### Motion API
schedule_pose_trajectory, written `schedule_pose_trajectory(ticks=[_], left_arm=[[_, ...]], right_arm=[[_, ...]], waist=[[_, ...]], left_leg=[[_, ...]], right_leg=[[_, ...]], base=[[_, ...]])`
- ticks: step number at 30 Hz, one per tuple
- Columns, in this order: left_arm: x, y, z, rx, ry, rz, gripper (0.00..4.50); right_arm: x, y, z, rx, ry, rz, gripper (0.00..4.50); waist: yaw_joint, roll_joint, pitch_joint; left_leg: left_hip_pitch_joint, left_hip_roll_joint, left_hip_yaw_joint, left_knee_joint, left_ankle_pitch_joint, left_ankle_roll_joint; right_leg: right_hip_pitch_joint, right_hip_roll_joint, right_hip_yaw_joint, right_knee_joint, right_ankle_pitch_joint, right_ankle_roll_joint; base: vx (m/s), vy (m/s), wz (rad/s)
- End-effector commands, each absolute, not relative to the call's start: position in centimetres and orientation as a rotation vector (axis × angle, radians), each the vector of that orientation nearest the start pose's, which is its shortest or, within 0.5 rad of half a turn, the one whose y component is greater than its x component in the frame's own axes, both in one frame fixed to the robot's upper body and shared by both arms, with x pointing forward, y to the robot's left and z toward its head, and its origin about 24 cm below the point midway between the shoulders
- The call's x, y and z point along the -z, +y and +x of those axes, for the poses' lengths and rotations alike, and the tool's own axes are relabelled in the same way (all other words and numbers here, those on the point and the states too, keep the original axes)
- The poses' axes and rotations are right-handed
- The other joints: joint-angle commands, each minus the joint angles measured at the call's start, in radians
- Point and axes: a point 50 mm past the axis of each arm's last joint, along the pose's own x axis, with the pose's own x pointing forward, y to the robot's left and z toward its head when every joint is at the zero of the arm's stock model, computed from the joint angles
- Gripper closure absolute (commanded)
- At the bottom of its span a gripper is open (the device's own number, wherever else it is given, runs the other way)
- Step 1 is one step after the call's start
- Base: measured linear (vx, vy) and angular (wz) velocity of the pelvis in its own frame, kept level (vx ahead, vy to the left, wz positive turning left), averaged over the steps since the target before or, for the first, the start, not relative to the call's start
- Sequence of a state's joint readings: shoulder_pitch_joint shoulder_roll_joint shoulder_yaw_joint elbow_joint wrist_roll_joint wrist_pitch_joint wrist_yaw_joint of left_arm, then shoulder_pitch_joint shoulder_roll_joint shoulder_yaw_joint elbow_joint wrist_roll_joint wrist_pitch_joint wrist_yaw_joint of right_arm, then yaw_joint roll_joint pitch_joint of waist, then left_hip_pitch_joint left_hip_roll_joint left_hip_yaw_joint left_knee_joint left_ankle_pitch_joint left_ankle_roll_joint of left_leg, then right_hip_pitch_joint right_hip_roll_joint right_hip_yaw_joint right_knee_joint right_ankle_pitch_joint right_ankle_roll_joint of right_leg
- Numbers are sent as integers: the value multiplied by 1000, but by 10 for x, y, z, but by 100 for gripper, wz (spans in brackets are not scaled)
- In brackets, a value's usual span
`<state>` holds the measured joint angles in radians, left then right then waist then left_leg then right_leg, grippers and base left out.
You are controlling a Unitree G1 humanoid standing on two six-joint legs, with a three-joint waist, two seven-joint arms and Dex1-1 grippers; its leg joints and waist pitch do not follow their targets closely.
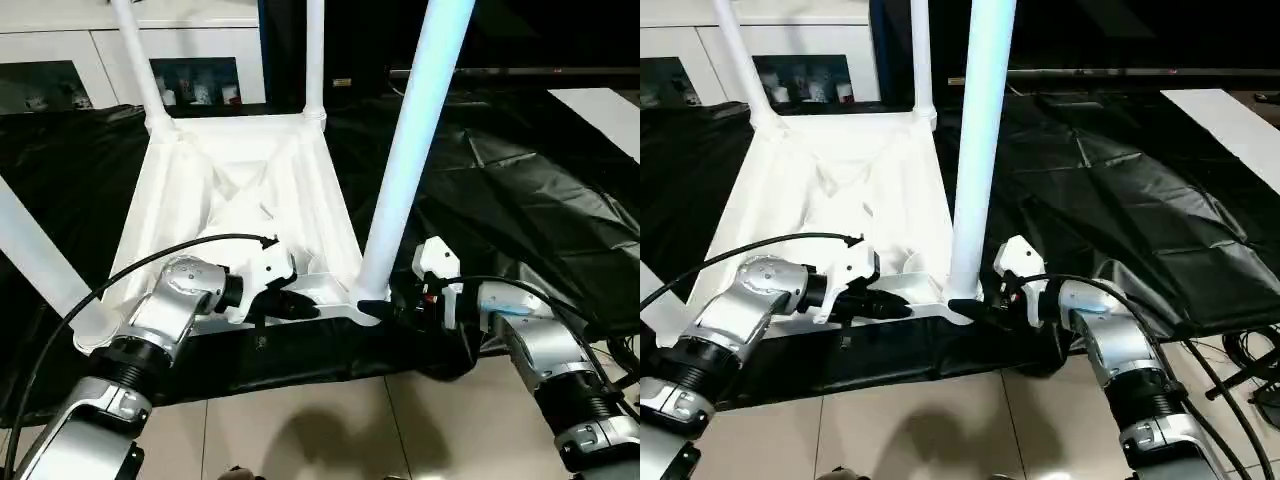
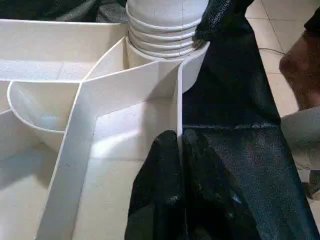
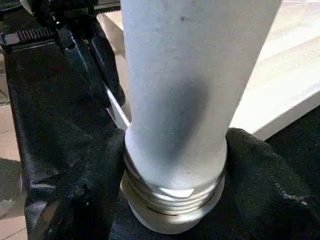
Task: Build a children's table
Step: Rotate leg to tighten
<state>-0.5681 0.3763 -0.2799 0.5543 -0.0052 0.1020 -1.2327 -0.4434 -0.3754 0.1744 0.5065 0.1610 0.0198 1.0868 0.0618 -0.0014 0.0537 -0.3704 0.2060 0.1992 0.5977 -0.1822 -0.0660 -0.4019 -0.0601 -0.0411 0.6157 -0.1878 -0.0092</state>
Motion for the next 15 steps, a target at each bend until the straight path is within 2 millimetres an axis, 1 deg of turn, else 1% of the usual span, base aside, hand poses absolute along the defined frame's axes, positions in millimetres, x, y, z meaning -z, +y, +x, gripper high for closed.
schedule_pose_trajectory(ticks=[1, 3, 4, 5, 6, 7, 8, 9, 10, 11, 12, 13, 14, 15], left_arm=[[-51, 125, 310, 1374, 403, 336, 450], [-46, 118, 316, 1281, 403, 369, 450], [-44, 113, 319, 1234, 395, 361, 450], [-43, 109, 320, 1217, 392, 352, 450], [-42, 102, 322, 1197, 389, 337, 450], [-41, 95, 323, 1178, 390, 334, 450], [-40, 92, 323, 1168, 392, 333, 450], [-38, 82, 326, 1128, 396, 335, 450], [-37, 77, 328, 1110, 397, 337, 450], [-36, 73, 329, 1093, 401, 329, 450], [-36, 67, 332, 1063, 401, 326, 450], [-36, 64, 334, 1052, 401, 334, 450], [-36, 64, 334, 1052, 401, 334, 450], [-36, 61, 334, 1047, 401, 339, 450]], right_arm=[[-46, -151, 303, -1166, 257, -174, 178], [-43, -152, 308, -1048, 231, -95, 178], [-41, -153, 313, -965, 214, -67, 178], [-39, -154, 316, -905, 217, -48, 178], [-35, -154, 320, -822, 228, -24, 178], [-32, -152, 323, -761, 229, -11, 178], [-30, -150, 324, -727, 233, -3, 178], [-26, -142, 326, -656, 240, 17, 178], [-24, -138, 327, -627, 244, 25, 178], [-23, -133, 328, -600, 248, 40, 178], [-22, -121, 328, -586, 245, 43, 178], [-22, -114, 329, -566, 242, 38, 178], [-22, -114, 329, -566, 242, 38, 178], [-23, -107, 329, -564, 236, 40, 178]], waist=[[1, -18, -65], [0, -21, -63], [0, -16, -61], [-1, -17, -60], [-5, -18, -59], [-8, -17, -57], [-8, -19, -58], [-13, -16, -58], [-13, -16, -59], [-14, -18, -59], [-13, -17, -59], [-13, -15, -59], [-14, -17, -59], [-13, -16, -60]], left_leg=[[10, 26, -13, -63, -160, 66], [11, 27, -13, -64, -167, 61], [16, 25, -12, -64, -187, 51], [17, 24, -13, -65, -199, 40], [15, 24, -13, -66, -203, 35], [17, 23, -16, -69, -222, 24], [18, 23, -17, -68, -227, 19], [14, 21, -17, -69, -225, 16], [21, 21, -17, -68, -235, 12], [19, 20, -18, -69, -236, 13], [17, 19, -18, -69, -233, 17], [18, 19, -19, -69, -236, 18], [16, 19, -19, -70, -234, 18], [16, 19, -19, -71, -235, 19]], right_leg=[[44, -71, 39, -73, -210, -213], [42, -72, 40, -75, -223, -212], [38, -73, 40, -82, -268, -205], [39, -73, 39, -87, -302, -197], [38, -73, 40, -88, -314, -192], [36, -73, 38, -93, -355, -181], [38, -74, 37, -93, -368, -176], [38, -72, 37, -96, -376, -166], [33, -73, 38, -99, -386, -162], [37, -74, 37, -99, -390, -160], [36, -74, 37, -101, -393, -154], [34, -73, 38, -101, -390, -153], [36, -73, 37, -101, -386, -152], [35, -73, 37, -101, -385, -150]], base=[[0, 0, 0], [0, 0, 0], [0, 0, 0], [0, 0, 0], [0, 0, 0], [0, 0, 0], [0, 0, 0], [0, 0, 0], [0, 0, 0], [0, 0, 0], [0, 0, 0], [0, 0, 0], [0, 0, 0], [0, 0, 0]])
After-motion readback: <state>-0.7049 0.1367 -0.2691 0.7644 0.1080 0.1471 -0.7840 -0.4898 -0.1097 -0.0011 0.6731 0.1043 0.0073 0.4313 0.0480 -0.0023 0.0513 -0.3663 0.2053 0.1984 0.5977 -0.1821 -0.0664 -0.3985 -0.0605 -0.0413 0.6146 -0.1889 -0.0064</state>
